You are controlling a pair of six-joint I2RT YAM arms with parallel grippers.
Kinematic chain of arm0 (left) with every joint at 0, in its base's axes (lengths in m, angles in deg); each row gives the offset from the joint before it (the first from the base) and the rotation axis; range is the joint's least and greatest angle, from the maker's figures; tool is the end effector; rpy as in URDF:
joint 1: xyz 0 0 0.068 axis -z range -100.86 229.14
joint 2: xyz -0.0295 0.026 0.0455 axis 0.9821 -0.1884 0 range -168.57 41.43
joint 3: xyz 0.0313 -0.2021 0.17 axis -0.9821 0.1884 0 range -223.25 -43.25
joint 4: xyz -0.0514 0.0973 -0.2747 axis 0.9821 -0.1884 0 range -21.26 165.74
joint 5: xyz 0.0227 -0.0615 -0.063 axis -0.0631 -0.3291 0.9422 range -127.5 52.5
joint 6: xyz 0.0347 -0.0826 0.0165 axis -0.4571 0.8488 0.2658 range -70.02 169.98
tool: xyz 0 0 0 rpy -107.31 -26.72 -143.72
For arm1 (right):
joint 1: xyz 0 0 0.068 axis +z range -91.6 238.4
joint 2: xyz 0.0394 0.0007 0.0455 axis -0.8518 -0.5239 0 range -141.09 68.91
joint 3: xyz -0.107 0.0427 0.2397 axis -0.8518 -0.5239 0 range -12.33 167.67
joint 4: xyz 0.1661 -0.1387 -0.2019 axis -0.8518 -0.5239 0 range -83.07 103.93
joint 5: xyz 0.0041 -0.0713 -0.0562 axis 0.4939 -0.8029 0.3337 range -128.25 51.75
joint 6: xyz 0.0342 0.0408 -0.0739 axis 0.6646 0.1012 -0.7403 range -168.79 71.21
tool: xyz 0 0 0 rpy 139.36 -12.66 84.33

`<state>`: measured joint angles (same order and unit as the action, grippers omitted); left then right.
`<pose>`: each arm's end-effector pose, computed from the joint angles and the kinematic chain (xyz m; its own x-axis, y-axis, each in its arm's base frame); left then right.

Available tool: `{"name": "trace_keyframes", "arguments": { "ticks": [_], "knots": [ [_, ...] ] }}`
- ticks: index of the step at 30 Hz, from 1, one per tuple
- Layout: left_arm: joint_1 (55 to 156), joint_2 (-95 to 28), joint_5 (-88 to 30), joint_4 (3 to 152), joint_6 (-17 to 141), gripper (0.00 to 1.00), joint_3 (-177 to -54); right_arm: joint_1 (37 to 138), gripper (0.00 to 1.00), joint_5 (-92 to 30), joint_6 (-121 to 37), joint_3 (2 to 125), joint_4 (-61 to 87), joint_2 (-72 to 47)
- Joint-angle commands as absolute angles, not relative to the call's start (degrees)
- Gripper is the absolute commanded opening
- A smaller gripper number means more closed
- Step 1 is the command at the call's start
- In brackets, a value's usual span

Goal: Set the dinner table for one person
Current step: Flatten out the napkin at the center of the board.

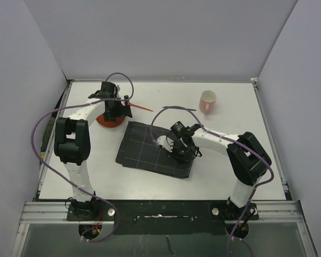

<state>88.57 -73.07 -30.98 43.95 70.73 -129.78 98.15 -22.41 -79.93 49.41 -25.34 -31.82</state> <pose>0.4734 -0.0880 0.1343 -0.8747 -0.2115 -0.4361 -0.0969 0.9579 -0.2702 0.2590 0.2445 0.0862 -0.3041 -0.8999 -0.3125 -0.9523 0.2790 0.1234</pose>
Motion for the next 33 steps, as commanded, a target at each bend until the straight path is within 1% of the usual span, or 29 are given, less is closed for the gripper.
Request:
{"name": "trace_keyframes", "arguments": {
  "ticks": [1,4,7,8,9,10,11,12,14,15,17,18,19,20,21,28,33],
  "knots": [
    [92.4,-60.3,-28.0,46.4,69.7,0.98,-131.8,98.9,0.0,-27.0,-80.0,48.8,-21.8,-30.3],
    [99.4,-53.6,-31.0,45.4,67.8,0.98,-131.6,97.8,0.0,-32.5,-80.8,50.9,-20.1,-25.5],
    [103.7,-49.0,-29.4,45.4,69.7,0.98,-129.6,96.7,0.0,-37.3,-81.9,56.0,-21.2,-22.4],
    [104.3,-48.1,-27.9,45.6,71.2,0.98,-128.6,96.2,0.1,-38.1,-81.9,58.0,-21.9,-21.7],
    [105.0,-47.5,-26.1,45.9,73.0,0.98,-127.3,95.5,0.25,-38.4,-81.2,60.2,-22.7,-21.3],
    [106.0,-46.9,-25.7,46.3,74.4,0.98,-126.1,94.9,0.57,-38.3,-80.2,62.5,-23.3,-21.0],
    [107.4,-46.4,-26.8,46.4,74.5,0.98,-124.9,94.0,0.86,-37.6,-78.9,64.5,-24.1,-20.8],
    [109.2,-46.2,-29.0,46.4,74.2,0.98,-123.8,92.9,0.99,-36.3,-77.3,66.3,-25.0,-21.1],
    [112.5,-46.4,-33.2,45.7,74.1,0.98,-121.7,90.1,0.98,-30.7,-74.9,68.7,-27.0,-22.4],
    [113.2,-46.8,-33.9,45.6,74.9,0.98,-120.8,88.6,1.0,-28.2,-74.1,68.8,-27.5,-23.6],
    [113.8,-47.4,-33.7,46.4,77.8,0.98,-118.3,87.4,0.77,-25.5,-73.8,67.8,-27.4,-25.1],
    [113.9,-47.4,-33.3,47.5,79.1,0.98,-116.6,87.2,0.58,-25.6,-73.8,66.9,-27.1,-25.8],
    [114.0,-47.2,-33.2,48.6,80.1,0.98,-114.9,87.1,0.25,-26.4,-73.4,66.2,-26.5,-26.2],
    [114.2,-47.1,-33.2,49.6,80.8,0.98,-113.3,86.8,0.02,-26.9,-73.1,65.4,-25.8,-26.2],
    [114.5,-47.0,-33.2,50.4,81.5,0.98,-111.6,86.4,0.0,-26.7,-73.1,64.7,-25.0,-26.1],
    [117.7,-48.0,-32.4,52.8,83.9,0.98,-107.2,84.9,0.0,-25.6,-73.8,63.9,-25.1,-27.2],
    [119.6,-50.2,-31.3,53.6,85.1,0.98,-106.5,84.8,0.0,-24.6,-74.1,61.0,-24.1,-27.5]
  ]
}}
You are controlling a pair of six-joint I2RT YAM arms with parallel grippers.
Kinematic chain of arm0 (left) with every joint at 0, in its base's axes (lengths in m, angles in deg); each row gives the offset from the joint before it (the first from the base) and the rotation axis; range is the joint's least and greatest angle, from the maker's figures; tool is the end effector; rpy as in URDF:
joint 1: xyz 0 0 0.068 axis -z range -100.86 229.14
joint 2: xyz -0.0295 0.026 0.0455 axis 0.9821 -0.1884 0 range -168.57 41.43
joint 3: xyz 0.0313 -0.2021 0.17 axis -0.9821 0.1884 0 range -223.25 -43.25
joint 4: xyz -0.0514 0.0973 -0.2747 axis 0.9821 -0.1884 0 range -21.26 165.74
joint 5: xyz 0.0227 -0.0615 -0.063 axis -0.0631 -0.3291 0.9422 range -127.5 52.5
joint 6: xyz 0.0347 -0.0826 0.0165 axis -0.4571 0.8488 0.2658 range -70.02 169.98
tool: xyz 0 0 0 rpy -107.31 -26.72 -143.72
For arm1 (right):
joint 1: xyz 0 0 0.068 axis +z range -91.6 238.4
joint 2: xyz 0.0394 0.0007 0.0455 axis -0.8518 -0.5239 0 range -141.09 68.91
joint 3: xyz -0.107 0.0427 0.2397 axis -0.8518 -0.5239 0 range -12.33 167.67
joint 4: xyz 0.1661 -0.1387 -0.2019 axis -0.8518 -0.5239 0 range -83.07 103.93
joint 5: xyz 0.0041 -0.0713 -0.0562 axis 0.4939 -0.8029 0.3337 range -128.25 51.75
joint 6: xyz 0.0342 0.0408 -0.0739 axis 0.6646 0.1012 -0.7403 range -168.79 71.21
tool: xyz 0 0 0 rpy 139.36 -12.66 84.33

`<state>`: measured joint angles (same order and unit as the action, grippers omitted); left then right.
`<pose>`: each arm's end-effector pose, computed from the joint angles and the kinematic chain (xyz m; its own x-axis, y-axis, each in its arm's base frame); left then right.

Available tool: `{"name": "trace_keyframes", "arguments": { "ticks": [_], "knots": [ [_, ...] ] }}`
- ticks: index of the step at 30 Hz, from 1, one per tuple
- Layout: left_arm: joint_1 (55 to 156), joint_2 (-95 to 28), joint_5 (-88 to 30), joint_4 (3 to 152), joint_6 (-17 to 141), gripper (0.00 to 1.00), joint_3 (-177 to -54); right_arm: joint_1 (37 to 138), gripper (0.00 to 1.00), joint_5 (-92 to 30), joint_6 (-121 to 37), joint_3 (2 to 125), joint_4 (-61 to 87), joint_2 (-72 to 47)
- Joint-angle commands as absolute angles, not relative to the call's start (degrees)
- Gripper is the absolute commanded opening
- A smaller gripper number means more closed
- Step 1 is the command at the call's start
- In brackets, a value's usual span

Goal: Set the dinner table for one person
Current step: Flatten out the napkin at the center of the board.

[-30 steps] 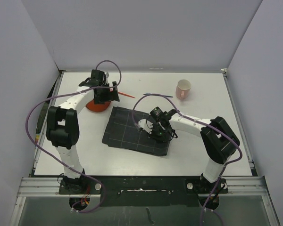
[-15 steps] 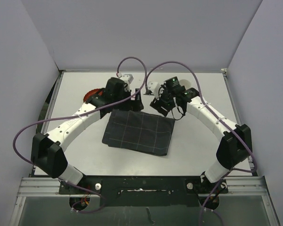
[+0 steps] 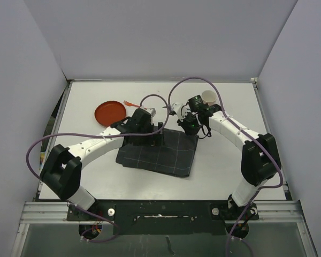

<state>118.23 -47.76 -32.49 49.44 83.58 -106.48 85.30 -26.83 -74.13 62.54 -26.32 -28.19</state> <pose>0.2988 -0.2519 0.1783 -0.8818 0.0062 -0.4715 0.2181 0.8919 -0.3962 0.3549 0.1983 0.1810 -0.4901 -0.7190 -0.4928 -0.8130 0.5810 -0.0391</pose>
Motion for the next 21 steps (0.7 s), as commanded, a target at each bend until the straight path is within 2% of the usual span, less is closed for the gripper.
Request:
{"name": "trace_keyframes", "arguments": {
  "ticks": [1,13,21],
  "knots": [
    [119.9,-50.5,-31.3,53.5,85.2,0.98,-106.6,84.6,0.0,-24.4,-74.5,60.4,-24.0,-27.8],
    [120.9,-52.6,-33.6,44.9,86.3,0.98,-110.2,80.9,0.0,-20.7,-77.6,55.4,-21.8,-31.9],
    [120.2,-52.1,-36.6,37.1,92.4,0.98,-107.0,80.5,0.0,-20.3,-81.3,53.2,-20.3,-33.6]
  ]
}}
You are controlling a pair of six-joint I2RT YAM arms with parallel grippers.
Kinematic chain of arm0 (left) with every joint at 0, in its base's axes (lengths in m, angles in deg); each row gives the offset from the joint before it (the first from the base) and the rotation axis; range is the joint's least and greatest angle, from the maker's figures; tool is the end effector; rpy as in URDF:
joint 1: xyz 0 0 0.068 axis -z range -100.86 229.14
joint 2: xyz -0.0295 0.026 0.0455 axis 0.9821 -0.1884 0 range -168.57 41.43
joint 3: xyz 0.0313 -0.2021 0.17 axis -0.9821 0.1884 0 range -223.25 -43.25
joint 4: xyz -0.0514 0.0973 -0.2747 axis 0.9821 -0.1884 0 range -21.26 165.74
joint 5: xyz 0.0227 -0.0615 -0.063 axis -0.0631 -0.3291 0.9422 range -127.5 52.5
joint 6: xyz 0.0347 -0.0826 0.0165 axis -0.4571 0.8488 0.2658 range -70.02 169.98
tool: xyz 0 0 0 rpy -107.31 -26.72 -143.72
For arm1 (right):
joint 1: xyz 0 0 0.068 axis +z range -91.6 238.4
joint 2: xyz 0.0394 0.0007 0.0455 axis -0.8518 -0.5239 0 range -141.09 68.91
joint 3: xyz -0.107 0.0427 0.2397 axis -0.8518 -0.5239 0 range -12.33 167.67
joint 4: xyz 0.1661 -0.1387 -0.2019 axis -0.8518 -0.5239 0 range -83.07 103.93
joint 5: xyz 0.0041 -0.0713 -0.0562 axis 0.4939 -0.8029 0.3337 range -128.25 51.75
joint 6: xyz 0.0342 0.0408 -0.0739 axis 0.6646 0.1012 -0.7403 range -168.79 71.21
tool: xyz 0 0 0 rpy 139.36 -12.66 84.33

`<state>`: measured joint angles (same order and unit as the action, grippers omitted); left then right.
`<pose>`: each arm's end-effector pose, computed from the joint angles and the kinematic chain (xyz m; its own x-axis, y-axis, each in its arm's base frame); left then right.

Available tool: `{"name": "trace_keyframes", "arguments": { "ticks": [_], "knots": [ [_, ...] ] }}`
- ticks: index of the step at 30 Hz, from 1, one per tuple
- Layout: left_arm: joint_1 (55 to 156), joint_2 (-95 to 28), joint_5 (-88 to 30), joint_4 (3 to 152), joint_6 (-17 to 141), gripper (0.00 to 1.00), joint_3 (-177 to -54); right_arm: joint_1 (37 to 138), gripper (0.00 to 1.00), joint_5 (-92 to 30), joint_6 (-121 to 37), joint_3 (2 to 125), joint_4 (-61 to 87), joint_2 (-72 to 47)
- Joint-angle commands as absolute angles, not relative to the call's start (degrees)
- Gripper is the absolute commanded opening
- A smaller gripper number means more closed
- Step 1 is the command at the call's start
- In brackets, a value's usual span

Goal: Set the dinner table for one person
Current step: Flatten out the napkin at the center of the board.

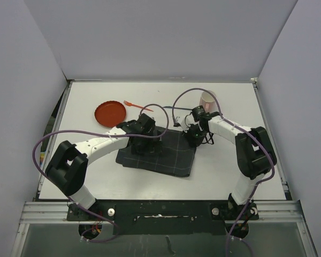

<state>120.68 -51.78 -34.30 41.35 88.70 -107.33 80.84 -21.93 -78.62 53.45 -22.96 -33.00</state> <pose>0.2805 -0.2546 0.1463 -0.9486 0.0060 -0.3165 0.1121 0.9415 -0.3179 0.3427 0.1664 0.1018 -0.5469 -0.7423 -0.3871 -0.8233 0.5608 0.0878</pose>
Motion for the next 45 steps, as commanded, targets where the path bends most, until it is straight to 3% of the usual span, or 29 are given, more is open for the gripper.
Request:
{"name": "trace_keyframes", "arguments": {
  "ticks": [1,16,28,38,45],
  "knots": [
    [119.9,-52.2,-36.2,36.6,92.8,0.98,-106.5,80.4,0.0,-20.4,-81.6,53.2,-20.1,-34.0],
    [119.1,-54.5,-32.7,35.4,92.1,0.98,-108.2,74.9,0.0,-26.4,-91.0,51.1,-14.3,-36.3],
    [118.6,-56.7,-30.8,37.2,88.6,0.98,-110.6,76.3,0.0,-27.1,-91.5,59.6,-12.7,-41.6],
    [115.0,-46.5,-34.3,34.9,82.4,0.98,-122.5,79.8,0.0,-26.3,-86.9,66.4,-23.2,-33.2],
    [111.3,-43.4,-33.7,37.3,84.8,0.98,-115.8,80.9,0.0,-26.6,-85.4,58.9,-25.3,-28.7]
  ]
}}
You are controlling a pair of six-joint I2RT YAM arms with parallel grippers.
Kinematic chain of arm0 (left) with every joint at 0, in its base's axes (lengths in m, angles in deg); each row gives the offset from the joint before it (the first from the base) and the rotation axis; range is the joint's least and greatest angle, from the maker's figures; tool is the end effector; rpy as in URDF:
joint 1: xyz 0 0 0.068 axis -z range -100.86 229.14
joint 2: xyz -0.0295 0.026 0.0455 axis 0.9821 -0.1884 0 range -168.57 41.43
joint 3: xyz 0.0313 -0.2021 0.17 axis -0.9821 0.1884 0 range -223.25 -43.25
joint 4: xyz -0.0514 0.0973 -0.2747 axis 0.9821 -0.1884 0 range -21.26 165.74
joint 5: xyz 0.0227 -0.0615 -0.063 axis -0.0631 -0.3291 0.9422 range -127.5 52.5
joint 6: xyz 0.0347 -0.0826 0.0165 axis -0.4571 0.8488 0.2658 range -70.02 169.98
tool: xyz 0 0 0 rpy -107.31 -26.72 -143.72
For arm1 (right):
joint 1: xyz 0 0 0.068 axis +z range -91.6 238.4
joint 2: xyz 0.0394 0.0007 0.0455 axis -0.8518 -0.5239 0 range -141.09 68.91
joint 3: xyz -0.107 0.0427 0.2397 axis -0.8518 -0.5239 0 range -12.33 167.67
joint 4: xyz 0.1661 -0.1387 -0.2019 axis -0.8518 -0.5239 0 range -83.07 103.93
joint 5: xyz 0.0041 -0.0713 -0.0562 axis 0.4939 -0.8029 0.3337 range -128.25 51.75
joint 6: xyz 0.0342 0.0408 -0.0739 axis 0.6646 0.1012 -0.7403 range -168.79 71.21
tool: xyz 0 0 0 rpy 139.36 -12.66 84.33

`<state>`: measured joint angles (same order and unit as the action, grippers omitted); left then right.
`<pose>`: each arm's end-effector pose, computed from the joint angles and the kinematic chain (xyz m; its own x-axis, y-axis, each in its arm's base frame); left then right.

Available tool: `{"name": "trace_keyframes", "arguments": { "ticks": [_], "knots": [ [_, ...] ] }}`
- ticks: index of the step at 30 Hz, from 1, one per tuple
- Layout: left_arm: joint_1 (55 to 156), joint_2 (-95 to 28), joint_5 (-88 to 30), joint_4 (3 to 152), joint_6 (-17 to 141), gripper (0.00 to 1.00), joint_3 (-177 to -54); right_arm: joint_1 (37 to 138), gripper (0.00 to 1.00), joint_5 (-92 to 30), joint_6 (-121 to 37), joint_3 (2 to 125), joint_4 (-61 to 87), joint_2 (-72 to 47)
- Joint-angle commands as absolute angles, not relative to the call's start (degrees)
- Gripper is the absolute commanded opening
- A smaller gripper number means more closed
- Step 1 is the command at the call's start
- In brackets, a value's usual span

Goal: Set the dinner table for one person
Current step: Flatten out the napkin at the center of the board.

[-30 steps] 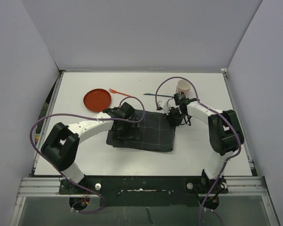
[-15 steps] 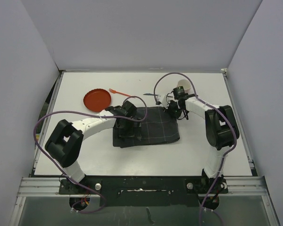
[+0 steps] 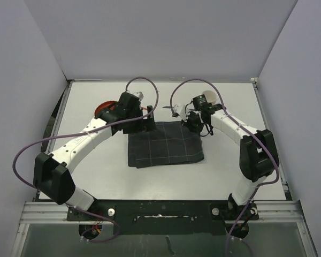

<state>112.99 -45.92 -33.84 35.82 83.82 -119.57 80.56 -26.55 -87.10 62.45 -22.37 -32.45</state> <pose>0.3242 -0.2237 0.2545 -0.8639 -0.0897 -0.4956 0.1303 0.9107 -0.3920 0.3822 0.1736 0.1562 -0.3648 -0.8040 -0.4697 -0.8680 0.4762 -0.1410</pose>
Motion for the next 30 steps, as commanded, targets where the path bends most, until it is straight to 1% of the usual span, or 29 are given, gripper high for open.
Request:
{"name": "trace_keyframes", "arguments": {
  "ticks": [1,5,9,19,24,28,30],
  "knots": [
    [110.5,-43.5,-33.0,37.9,85.5,0.98,-114.7,81.0,0.0,-26.3,-85.1,57.7,-25.9,-27.9],
    [106.4,-45.3,-29.9,40.9,86.1,0.98,-112.5,81.3,0.0,-26.5,-85.2,52.2,-28.0,-24.8],
    [104.9,-49.4,-28.6,44.0,84.4,0.98,-113.3,81.1,0.0,-28.2,-86.2,48.3,-28.4,-22.7],
    [104.9,-63.3,-23.3,52.2,83.9,0.98,-116.3,80.9,0.0,-26.7,-84.4,47.9,-29.3,-23.6],
    [104.9,-69.7,-21.0,53.9,84.0,0.98,-117.4,81.2,0.0,-26.3,-84.3,46.1,-30.6,-24.5],
    [104.9,-71.2,-20.4,55.2,84.3,0.98,-117.1,81.3,0.0,-26.8,-83.6,45.0,-32.0,-21.9],
    [104.9,-70.4,-20.4,55.4,84.5,0.98,-116.8,81.3,0.0,-27.4,-83.6,46.4,-32.7,-19.7]
  ]
}}
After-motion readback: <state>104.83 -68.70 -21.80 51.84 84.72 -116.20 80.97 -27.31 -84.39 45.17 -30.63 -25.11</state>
